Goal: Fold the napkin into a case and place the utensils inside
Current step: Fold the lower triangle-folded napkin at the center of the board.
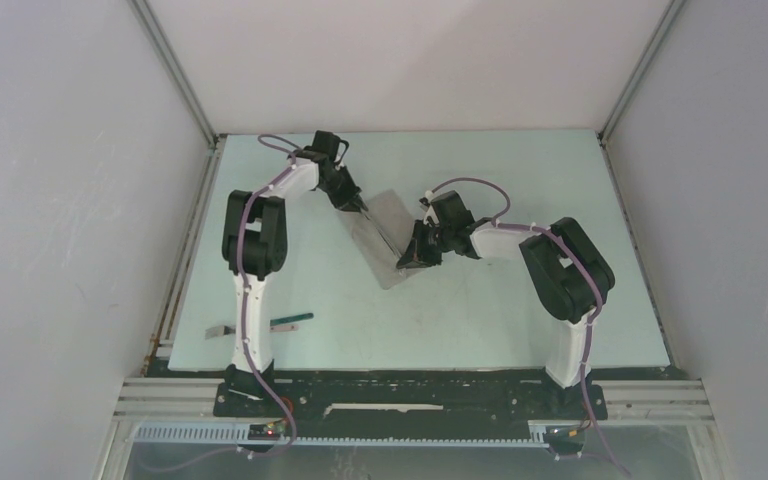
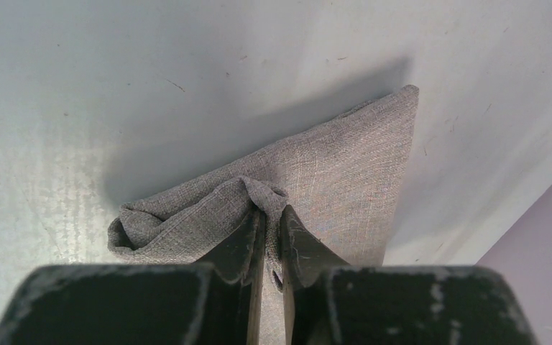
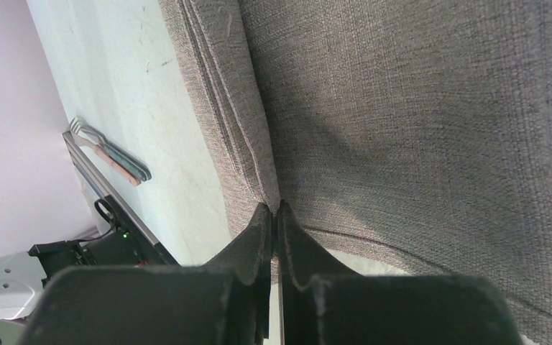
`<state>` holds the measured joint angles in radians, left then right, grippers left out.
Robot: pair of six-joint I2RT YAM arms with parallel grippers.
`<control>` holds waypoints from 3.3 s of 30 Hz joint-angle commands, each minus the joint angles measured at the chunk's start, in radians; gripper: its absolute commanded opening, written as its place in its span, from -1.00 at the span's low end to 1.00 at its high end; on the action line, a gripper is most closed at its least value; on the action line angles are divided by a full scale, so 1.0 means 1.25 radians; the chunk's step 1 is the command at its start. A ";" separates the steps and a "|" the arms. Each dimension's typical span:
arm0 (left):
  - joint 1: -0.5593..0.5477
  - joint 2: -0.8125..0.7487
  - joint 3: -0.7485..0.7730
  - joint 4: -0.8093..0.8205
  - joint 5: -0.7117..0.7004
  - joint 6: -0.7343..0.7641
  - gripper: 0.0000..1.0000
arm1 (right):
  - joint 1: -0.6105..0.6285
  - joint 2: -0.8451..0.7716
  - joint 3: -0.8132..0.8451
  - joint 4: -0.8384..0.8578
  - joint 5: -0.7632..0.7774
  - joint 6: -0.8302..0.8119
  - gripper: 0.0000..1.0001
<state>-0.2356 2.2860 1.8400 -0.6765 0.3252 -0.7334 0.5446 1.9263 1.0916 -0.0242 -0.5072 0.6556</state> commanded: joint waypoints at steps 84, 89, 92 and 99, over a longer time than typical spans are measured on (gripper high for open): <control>0.094 -0.054 -0.261 0.438 0.225 -0.112 -0.99 | 0.052 -0.020 0.045 0.011 -0.006 -0.003 0.11; 0.093 -0.046 -0.255 0.432 0.228 -0.102 -0.99 | 0.050 -0.010 0.012 0.143 -0.118 0.085 0.07; 0.090 -0.040 -0.255 0.431 0.231 -0.101 -0.99 | 0.058 0.016 0.011 0.181 -0.148 0.109 -0.07; 0.088 -0.032 -0.257 0.431 0.229 -0.098 -0.98 | 0.026 0.004 -0.017 0.228 -0.160 0.116 0.03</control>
<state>-0.1158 2.2280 1.4944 -0.1574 0.5987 -0.8566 0.6029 1.9511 1.0836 0.1886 -0.6712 0.7815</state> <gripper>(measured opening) 0.005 0.480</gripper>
